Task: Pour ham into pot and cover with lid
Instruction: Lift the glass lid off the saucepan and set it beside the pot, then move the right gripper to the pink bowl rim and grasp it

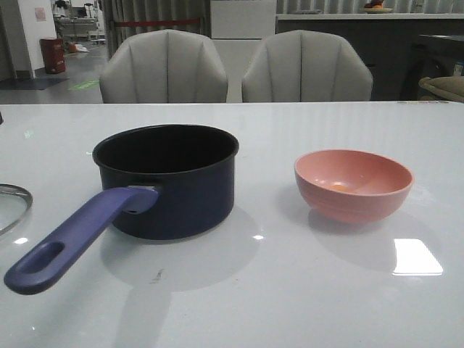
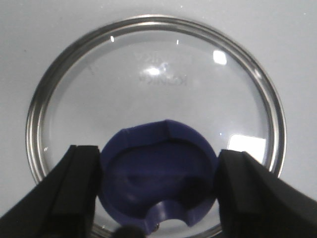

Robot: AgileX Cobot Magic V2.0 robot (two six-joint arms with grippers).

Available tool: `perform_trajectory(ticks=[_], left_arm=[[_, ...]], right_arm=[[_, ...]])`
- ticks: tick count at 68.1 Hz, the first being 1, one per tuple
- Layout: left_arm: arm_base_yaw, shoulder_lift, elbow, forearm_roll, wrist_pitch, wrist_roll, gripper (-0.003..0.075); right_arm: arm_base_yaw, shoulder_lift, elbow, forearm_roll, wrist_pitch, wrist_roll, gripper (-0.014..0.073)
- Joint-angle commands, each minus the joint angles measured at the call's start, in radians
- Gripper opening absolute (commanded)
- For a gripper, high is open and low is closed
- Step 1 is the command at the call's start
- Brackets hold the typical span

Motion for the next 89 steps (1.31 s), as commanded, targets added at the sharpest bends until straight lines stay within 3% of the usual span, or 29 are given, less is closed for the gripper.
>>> perform_trajectory(ticks=[1, 9, 20, 24, 43, 59, 89], left_arm=[[0.0, -0.057, 0.015, -0.008, -0.078, -0.001, 0.0263], [0.0, -0.057, 0.03, -0.008, -0.083, -0.001, 0.03], [0.0, -0.057, 0.032, -0.008, -0.079, -0.001, 0.05], [0.0, -0.057, 0.032, -0.008, -0.079, -0.001, 0.054], [0.0, -0.113, 0.032, 0.006, -0.077, -0.001, 0.0529], [-0.02, -0.297, 0.065, 0.003, -0.103, 0.03, 0.0529], [-0.081, -0.824, 0.389, -0.066, -0.362, 0.03, 0.0529]], right_arm=[[-0.005, -0.02, -0.006, -0.014, -0.08, -0.006, 0.0147], [-0.005, -0.02, -0.006, -0.014, -0.08, -0.006, 0.0147], [-0.005, -0.02, -0.006, -0.014, -0.08, -0.006, 0.0147], [-0.005, -0.02, -0.006, -0.014, -0.08, -0.006, 0.0147], [-0.005, -0.02, -0.006, -0.014, -0.08, -0.006, 0.0147], [-0.005, -0.02, -0.006, -0.014, -0.08, -0.006, 0.0147], [-0.005, -0.019, -0.006, -0.014, -0.08, -0.006, 0.0147]])
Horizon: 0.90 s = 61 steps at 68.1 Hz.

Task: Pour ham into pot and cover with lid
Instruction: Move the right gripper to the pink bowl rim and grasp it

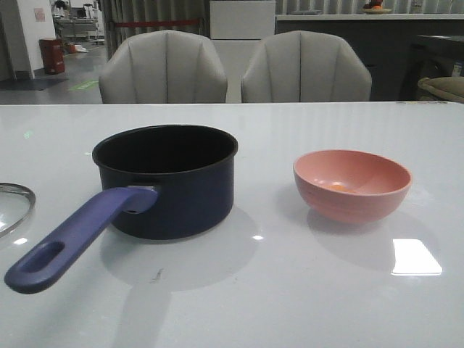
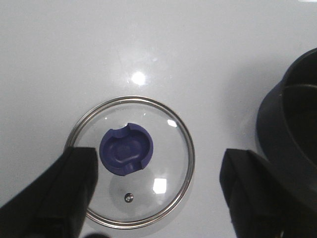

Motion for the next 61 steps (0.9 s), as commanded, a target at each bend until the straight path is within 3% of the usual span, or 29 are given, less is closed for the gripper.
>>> perform_trajectory(ticks=[1, 16, 36, 61], left_arm=[[-0.008, -0.134, 0.049, -0.042, -0.121, -0.003, 0.0529], [-0.09, -0.437, 0.229, -0.043, -0.273, -0.003, 0.0529], [-0.209, -0.817, 0.41, -0.01, -0.275, -0.003, 0.0529], [-0.235, -1.025, 0.593, -0.009, -0.415, -0.003, 0.0529]], right_arm=[[-0.005, -0.019, -0.006, -0.014, -0.08, -0.006, 0.0147], [-0.005, -0.019, -0.006, -0.014, -0.08, -0.006, 0.0147], [-0.005, -0.019, -0.006, -0.014, -0.08, -0.006, 0.0147], [-0.005, -0.019, -0.006, -0.024, -0.149, -0.01, 0.0147]])
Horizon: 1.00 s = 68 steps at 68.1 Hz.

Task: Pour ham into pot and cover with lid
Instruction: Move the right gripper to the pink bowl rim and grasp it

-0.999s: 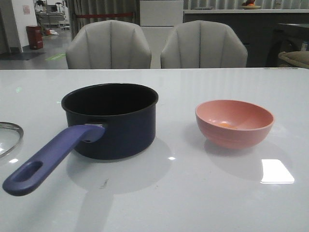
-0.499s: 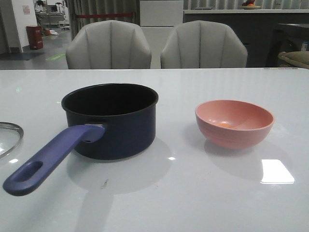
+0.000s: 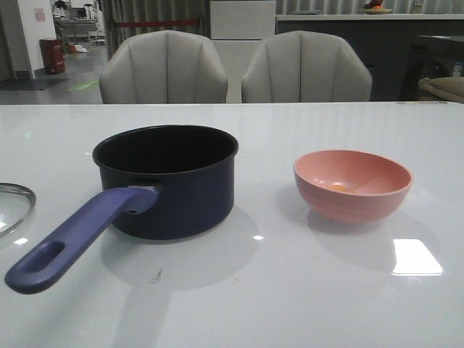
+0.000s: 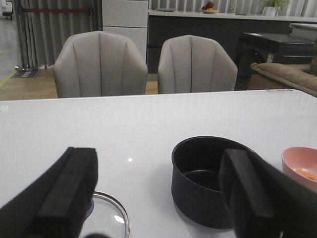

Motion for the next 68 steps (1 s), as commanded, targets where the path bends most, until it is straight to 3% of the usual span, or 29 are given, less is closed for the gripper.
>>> perform_trajectory(ticks=[1, 8, 28, 55, 62, 68], left_arm=[[-0.018, 0.003, -0.005, 0.001, -0.122, -0.004, 0.0529], [-0.026, 0.003, -0.003, -0.001, -0.122, -0.004, 0.0529], [-0.035, 0.003, -0.003, -0.004, -0.128, -0.004, 0.0529], [-0.035, 0.003, -0.003, -0.004, -0.12, -0.004, 0.0529], [-0.025, 0.003, -0.003, -0.004, -0.12, -0.004, 0.0529], [-0.025, 0.003, -0.003, -0.004, -0.122, -0.004, 0.0529]], right_arm=[[-0.005, -0.019, -0.006, -0.024, -0.159, -0.01, 0.0147], [-0.003, -0.011, -0.023, -0.009, -0.192, 0.0, 0.0147], [-0.003, 0.33, -0.291, 0.012, 0.042, 0.0, 0.0147], [-0.002, 0.629, -0.357, 0.031, 0.014, 0.0, 0.0155], [0.0, 0.74, -0.427, 0.043, 0.026, 0.0, 0.0246], [0.0, 0.863, -0.511, 0.08, 0.032, 0.0, 0.041]])
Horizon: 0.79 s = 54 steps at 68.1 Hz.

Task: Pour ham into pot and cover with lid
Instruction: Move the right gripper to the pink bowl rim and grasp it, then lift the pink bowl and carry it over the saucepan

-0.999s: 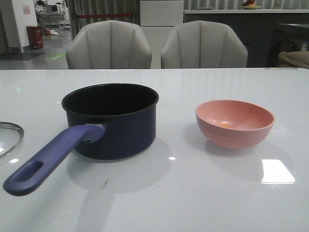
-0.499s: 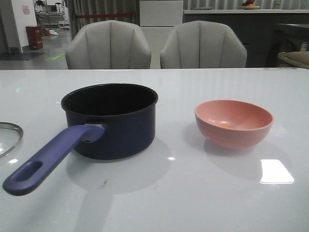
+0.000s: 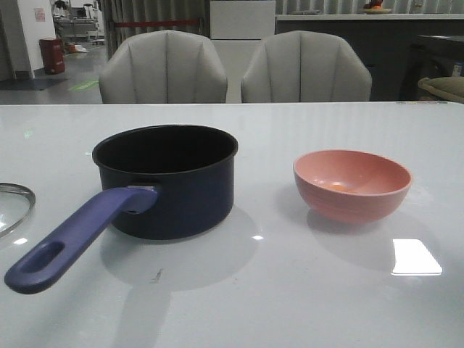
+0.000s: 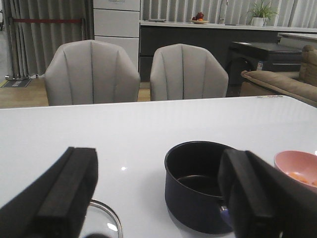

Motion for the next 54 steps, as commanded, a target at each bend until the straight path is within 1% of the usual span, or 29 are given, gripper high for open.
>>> perform_trajectory(ticks=[1, 2, 4, 9, 23, 35, 41, 54], left_arm=[[0.001, 0.01, -0.025, -0.004, -0.08, -0.004, 0.0529], [0.001, 0.01, -0.025, -0.004, -0.082, -0.004, 0.0529], [0.001, 0.01, -0.025, -0.004, -0.082, -0.004, 0.0529], [0.001, 0.01, -0.025, -0.004, -0.084, -0.004, 0.0529], [0.001, 0.01, -0.025, -0.004, -0.084, -0.004, 0.0529], [0.001, 0.01, -0.025, -0.004, -0.084, -0.004, 0.0529], [0.001, 0.01, -0.025, -0.004, -0.084, -0.004, 0.0529], [0.001, 0.01, -0.025, -0.004, -0.084, -0.004, 0.0529]], right_arm=[[0.0, 0.116, -0.115, 0.035, -0.067, -0.006, 0.041], [0.0, 0.162, -0.139, 0.05, -0.059, -0.006, 0.0447], [0.0, 0.189, -0.163, 0.062, -0.053, -0.006, 0.0476], [0.0, 0.281, -0.218, 0.101, -0.029, -0.006, 0.0517], [0.002, 0.531, -0.377, 0.161, 0.036, -0.006, 0.0516], [0.05, 0.722, -0.526, 0.163, 0.1, -0.007, 0.0516], [0.069, 0.805, -0.582, 0.163, 0.105, -0.012, 0.0516], [0.068, 0.929, -0.646, 0.163, 0.116, -0.012, 0.0504]])
